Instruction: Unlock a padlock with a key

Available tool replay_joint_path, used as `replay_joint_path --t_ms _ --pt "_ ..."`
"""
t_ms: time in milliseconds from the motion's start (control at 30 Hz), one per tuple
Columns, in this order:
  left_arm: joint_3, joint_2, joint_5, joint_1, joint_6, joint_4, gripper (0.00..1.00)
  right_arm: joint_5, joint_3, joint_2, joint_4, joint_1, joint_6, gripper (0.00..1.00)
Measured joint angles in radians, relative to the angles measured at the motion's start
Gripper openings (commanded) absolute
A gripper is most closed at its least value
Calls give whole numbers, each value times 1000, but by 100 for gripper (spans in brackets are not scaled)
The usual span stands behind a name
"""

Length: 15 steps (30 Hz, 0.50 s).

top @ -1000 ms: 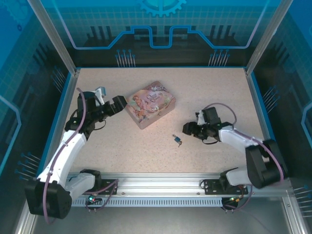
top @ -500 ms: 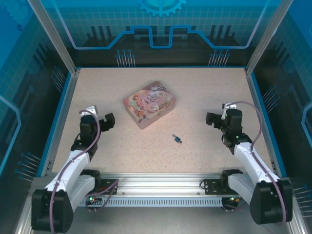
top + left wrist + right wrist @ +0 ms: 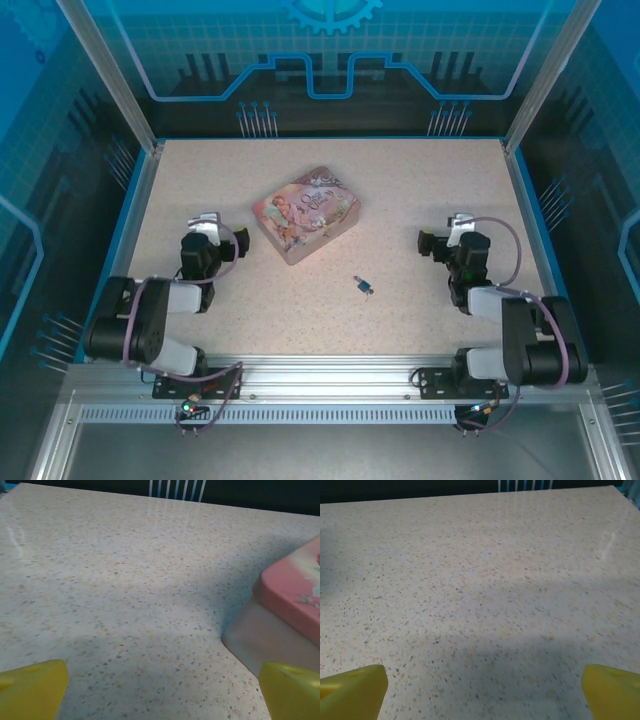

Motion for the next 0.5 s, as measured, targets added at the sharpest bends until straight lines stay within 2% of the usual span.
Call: replay_joint_path --t_ms 67,167,267,500 --pt "-3 34 17 1 12 19 99 -13 8 72 48 1 -14 100" --pt "24 35 26 3 16 -14 99 -7 56 114 6 23 -40 100" --pt "78 35 25 5 16 -37 99 2 98 116 11 61 -63 100" --pt "90 35 24 5 16 -49 99 -5 110 116 1 66 -94 100"
